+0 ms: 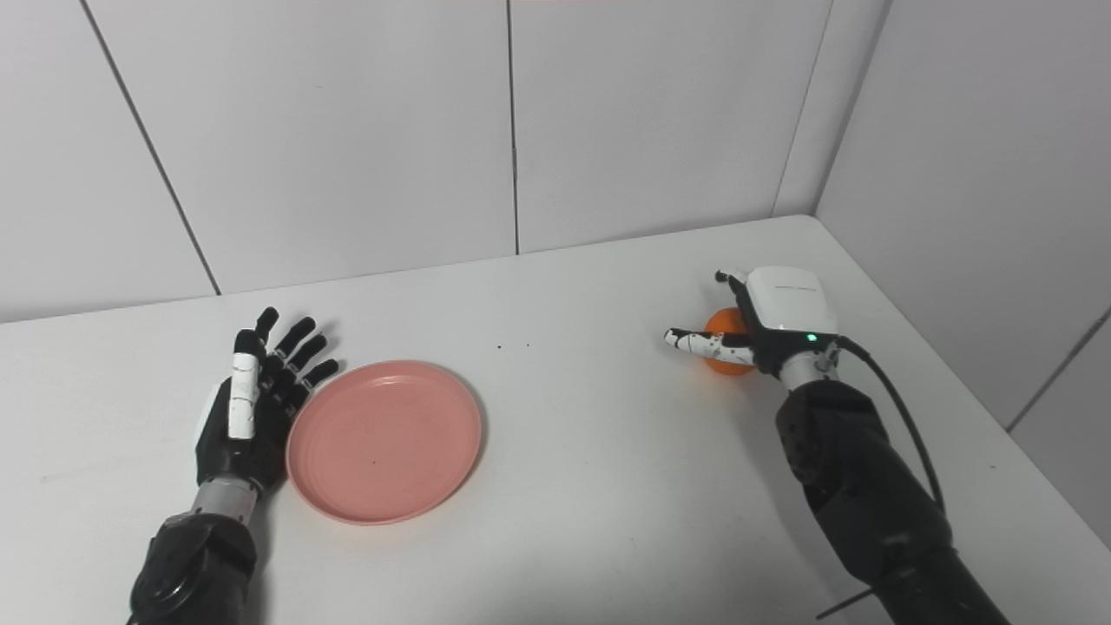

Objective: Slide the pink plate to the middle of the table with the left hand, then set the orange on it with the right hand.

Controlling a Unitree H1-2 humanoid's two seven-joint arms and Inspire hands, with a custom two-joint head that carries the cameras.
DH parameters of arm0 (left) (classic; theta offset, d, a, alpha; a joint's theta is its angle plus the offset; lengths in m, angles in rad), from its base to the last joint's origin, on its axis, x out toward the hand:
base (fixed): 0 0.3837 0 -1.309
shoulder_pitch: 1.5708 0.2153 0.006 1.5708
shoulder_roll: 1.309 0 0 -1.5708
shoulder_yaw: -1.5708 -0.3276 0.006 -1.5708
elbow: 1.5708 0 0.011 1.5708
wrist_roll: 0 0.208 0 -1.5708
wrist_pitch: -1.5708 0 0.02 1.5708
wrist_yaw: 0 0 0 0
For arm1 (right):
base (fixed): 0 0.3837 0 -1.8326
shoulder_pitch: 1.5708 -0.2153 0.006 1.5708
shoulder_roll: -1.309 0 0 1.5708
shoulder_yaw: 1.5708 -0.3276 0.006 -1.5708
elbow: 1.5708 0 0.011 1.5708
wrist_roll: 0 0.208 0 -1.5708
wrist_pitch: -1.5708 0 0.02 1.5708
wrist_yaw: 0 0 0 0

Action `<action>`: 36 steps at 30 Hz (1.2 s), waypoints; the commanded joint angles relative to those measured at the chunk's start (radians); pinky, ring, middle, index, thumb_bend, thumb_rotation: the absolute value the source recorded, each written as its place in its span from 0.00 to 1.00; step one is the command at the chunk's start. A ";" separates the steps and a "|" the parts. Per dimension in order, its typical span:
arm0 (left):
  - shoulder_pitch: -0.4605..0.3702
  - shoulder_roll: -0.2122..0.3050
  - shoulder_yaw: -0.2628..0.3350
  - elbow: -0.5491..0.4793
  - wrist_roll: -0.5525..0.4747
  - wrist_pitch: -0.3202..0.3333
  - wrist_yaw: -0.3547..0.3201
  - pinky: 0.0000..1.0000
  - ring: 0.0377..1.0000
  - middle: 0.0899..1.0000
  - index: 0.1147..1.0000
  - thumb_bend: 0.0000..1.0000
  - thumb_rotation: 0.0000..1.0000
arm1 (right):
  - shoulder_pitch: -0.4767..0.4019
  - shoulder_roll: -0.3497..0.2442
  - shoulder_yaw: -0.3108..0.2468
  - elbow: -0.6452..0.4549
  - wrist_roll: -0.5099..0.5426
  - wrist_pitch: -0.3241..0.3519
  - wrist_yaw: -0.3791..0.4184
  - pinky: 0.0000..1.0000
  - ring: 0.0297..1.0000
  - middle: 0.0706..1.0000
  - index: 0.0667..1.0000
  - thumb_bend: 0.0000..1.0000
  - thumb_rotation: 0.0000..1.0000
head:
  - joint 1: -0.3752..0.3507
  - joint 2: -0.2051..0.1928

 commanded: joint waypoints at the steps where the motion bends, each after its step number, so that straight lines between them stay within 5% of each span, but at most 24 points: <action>1: 0.014 0.001 0.002 -0.001 -0.001 0.038 0.017 0.76 0.87 0.87 0.99 0.92 0.80 | -0.045 -0.031 -0.001 -0.023 -0.004 0.002 -0.016 0.79 0.80 0.79 0.79 0.85 0.94 | 0.002 0.000; 10: 0.025 -0.001 0.001 -0.021 -0.001 0.055 0.021 0.78 0.87 0.87 0.99 0.93 0.80 | -0.042 -0.024 0.030 0.022 -0.007 0.024 -0.005 0.77 0.79 0.79 0.78 0.86 0.94 | 0.009 0.009; 15: 0.026 -0.001 0.001 -0.022 0.001 0.057 0.027 0.77 0.86 0.86 0.98 0.94 0.80 | -0.039 -0.008 0.041 0.077 0.006 0.022 -0.018 0.58 0.67 0.73 0.72 0.86 0.88 | 0.011 0.011; 24: 0.034 -0.002 -0.001 -0.055 -0.003 0.083 0.031 0.78 0.87 0.86 0.98 0.94 0.79 | -0.031 0.000 0.070 0.136 -0.002 0.075 0.000 0.50 0.59 0.67 0.64 0.74 0.79 | 0.022 0.023; 26: 0.037 -0.003 -0.001 -0.065 -0.002 0.093 0.033 0.78 0.86 0.85 0.98 0.94 0.80 | -0.024 0.000 0.066 0.156 0.013 0.048 -0.037 0.36 0.43 0.49 0.53 0.65 0.74 | 0.022 0.026; 31: 0.038 -0.003 0.001 -0.071 -0.004 0.107 0.034 0.78 0.86 0.85 0.97 0.94 0.79 | -0.009 -0.002 0.069 0.194 0.065 -0.036 -0.124 0.17 0.19 0.21 0.28 0.59 0.57 | 0.021 0.027; 36: 0.035 -0.005 0.003 -0.069 -0.006 0.111 0.034 0.79 0.85 0.84 0.97 0.94 0.79 | -0.003 -0.007 0.081 0.184 0.095 -0.043 -0.122 0.18 0.22 0.24 0.30 0.58 0.51 | 0.021 0.028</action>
